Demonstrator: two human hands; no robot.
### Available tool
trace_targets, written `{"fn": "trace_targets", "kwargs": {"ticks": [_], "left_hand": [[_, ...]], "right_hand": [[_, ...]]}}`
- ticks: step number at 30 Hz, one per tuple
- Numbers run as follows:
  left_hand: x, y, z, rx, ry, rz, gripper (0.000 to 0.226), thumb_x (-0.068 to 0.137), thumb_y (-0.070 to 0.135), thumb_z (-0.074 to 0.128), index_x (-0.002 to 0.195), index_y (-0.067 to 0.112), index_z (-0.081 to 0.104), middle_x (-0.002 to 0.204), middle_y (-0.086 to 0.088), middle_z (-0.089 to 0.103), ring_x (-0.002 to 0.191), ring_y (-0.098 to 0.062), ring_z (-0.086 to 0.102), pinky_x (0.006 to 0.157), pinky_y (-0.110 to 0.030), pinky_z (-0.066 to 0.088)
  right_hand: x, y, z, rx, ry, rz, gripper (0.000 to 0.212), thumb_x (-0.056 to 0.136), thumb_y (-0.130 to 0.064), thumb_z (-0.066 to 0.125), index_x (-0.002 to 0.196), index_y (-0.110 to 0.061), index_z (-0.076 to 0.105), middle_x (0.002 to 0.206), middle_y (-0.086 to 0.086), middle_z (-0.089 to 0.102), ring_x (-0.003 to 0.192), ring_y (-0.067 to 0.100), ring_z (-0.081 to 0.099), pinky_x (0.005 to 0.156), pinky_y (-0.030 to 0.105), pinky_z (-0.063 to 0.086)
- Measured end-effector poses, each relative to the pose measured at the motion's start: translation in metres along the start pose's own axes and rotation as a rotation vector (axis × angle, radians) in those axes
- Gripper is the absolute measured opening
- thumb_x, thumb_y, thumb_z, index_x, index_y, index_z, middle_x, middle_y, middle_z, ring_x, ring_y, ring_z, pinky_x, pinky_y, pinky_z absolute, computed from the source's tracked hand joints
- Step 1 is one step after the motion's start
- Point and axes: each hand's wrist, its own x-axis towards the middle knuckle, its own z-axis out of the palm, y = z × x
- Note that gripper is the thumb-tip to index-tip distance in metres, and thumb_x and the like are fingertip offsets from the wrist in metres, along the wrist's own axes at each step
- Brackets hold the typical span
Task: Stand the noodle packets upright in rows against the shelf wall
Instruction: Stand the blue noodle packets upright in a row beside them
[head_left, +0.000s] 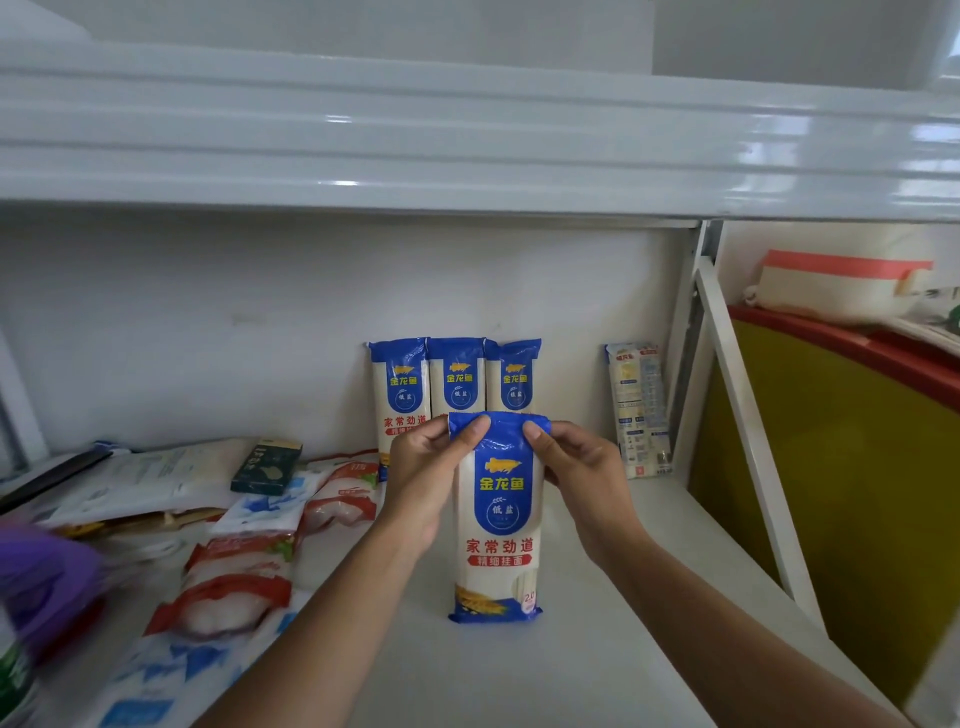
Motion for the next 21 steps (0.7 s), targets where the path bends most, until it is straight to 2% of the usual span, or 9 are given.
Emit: {"fn": "trace_targets", "kwargs": {"ticks": [5,9,11,13,15,18,21], "left_hand": [[0.0,0.0,-0.003,-0.003,-0.006,0.039,0.031,0.079,0.031,0.077,0.106,0.019,0.07,0.101,0.005,0.08,0.091,-0.019,0.078,0.067,-0.03,0.062],[0.002,0.001,-0.006,0.023,-0.027,0.065,0.037,0.076,0.034,0.076,0.107,0.015,0.07,0.102,0.003,0.08,0.092,-0.02,0.078,0.067,-0.029,0.061],[0.005,0.0,-0.01,0.051,-0.017,0.072,0.032,0.079,0.029,0.078,0.106,0.012,0.071,0.104,0.001,0.08,0.094,-0.02,0.078,0.069,-0.03,0.062],[0.011,-0.002,-0.016,0.07,0.012,0.081,0.027,0.085,0.022,0.078,0.108,0.011,0.072,0.108,-0.002,0.079,0.099,-0.022,0.077,0.076,-0.038,0.063],[0.015,-0.003,-0.023,0.071,0.033,0.094,0.025,0.086,0.02,0.078,0.108,0.01,0.073,0.11,-0.004,0.078,0.103,-0.023,0.076,0.083,-0.043,0.063],[0.017,-0.003,-0.024,0.057,0.033,0.115,0.02,0.089,0.018,0.075,0.104,0.007,0.072,0.108,-0.004,0.078,0.101,-0.021,0.076,0.08,-0.037,0.063],[0.017,-0.004,-0.02,0.05,0.042,0.128,0.011,0.091,0.017,0.073,0.094,0.007,0.068,0.103,-0.004,0.078,0.095,-0.02,0.076,0.069,-0.029,0.061]], "right_hand": [[0.0,-0.001,0.002,0.041,0.0,-0.018,0.015,0.095,-0.025,0.067,0.106,-0.017,0.073,0.105,0.0,0.081,0.098,0.021,0.078,0.074,0.028,0.063],[0.003,-0.003,0.001,0.023,0.022,-0.024,0.025,0.092,-0.026,0.068,0.116,-0.02,0.073,0.108,-0.004,0.08,0.1,0.015,0.077,0.077,0.032,0.063],[0.006,-0.005,-0.001,0.027,0.042,-0.018,0.026,0.089,-0.025,0.07,0.115,-0.018,0.074,0.108,-0.003,0.08,0.099,0.009,0.076,0.069,0.027,0.063],[0.009,-0.007,-0.004,0.025,0.068,-0.014,0.023,0.091,-0.02,0.07,0.113,-0.014,0.075,0.105,-0.003,0.08,0.093,-0.001,0.075,0.059,0.019,0.06],[0.011,-0.007,-0.008,-0.008,0.086,-0.021,0.021,0.093,-0.02,0.07,0.111,-0.011,0.075,0.102,-0.002,0.08,0.088,-0.005,0.074,0.055,0.013,0.055],[0.012,-0.006,-0.01,-0.022,0.078,-0.035,0.02,0.095,-0.02,0.068,0.109,-0.008,0.074,0.1,-0.001,0.08,0.085,-0.003,0.074,0.055,0.011,0.054],[0.014,-0.006,-0.011,0.005,0.054,-0.03,0.02,0.095,-0.018,0.067,0.111,-0.008,0.074,0.102,-0.001,0.079,0.086,-0.003,0.074,0.056,0.013,0.055]]}}
